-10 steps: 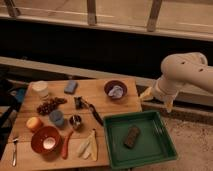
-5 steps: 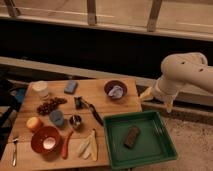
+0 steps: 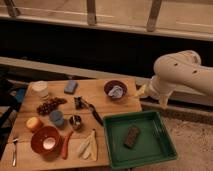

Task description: Place fork in metal cup

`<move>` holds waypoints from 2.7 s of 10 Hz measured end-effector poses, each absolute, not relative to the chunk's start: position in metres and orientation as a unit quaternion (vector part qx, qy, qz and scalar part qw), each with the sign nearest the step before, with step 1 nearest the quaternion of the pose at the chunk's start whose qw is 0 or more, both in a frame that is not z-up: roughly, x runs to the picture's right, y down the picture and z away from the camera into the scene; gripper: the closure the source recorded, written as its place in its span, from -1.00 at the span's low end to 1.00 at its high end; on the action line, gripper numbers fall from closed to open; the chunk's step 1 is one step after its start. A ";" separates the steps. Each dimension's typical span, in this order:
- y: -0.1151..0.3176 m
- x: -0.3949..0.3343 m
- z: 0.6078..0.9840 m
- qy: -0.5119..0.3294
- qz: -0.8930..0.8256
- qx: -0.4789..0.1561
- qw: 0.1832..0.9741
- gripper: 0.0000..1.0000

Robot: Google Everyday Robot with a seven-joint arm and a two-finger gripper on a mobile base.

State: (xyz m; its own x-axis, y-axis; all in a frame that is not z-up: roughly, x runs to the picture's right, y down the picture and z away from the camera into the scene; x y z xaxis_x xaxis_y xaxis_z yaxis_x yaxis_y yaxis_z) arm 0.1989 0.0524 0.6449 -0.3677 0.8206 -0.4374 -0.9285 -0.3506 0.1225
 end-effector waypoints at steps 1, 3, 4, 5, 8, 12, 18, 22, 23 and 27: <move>0.047 0.173 0.644 0.165 0.797 -0.158 0.560 -0.60; 0.041 0.111 0.631 0.132 0.769 -0.181 0.599 -0.60; 0.042 0.083 0.617 0.109 0.754 -0.198 0.616 -0.60; 0.044 0.063 0.605 0.089 0.744 -0.210 0.628 -0.60; 0.045 0.056 0.599 0.081 0.740 -0.215 0.632 -0.60; 0.041 0.040 0.599 0.088 0.714 -0.195 0.666 -0.60; 0.055 -0.103 0.565 -0.001 0.619 -0.254 0.743 -0.60; 0.086 -0.173 0.538 -0.048 0.581 -0.312 0.750 -0.60; 0.085 -0.172 0.538 -0.047 0.582 -0.312 0.750 -0.60; 0.082 -0.153 0.549 -0.025 0.586 -0.308 0.749 -0.60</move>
State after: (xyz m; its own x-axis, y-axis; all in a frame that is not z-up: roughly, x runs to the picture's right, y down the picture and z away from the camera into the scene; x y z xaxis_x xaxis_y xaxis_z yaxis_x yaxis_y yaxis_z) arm -0.1530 0.0824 0.5488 0.3123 0.8933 -0.3233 -0.8624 0.1239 -0.4908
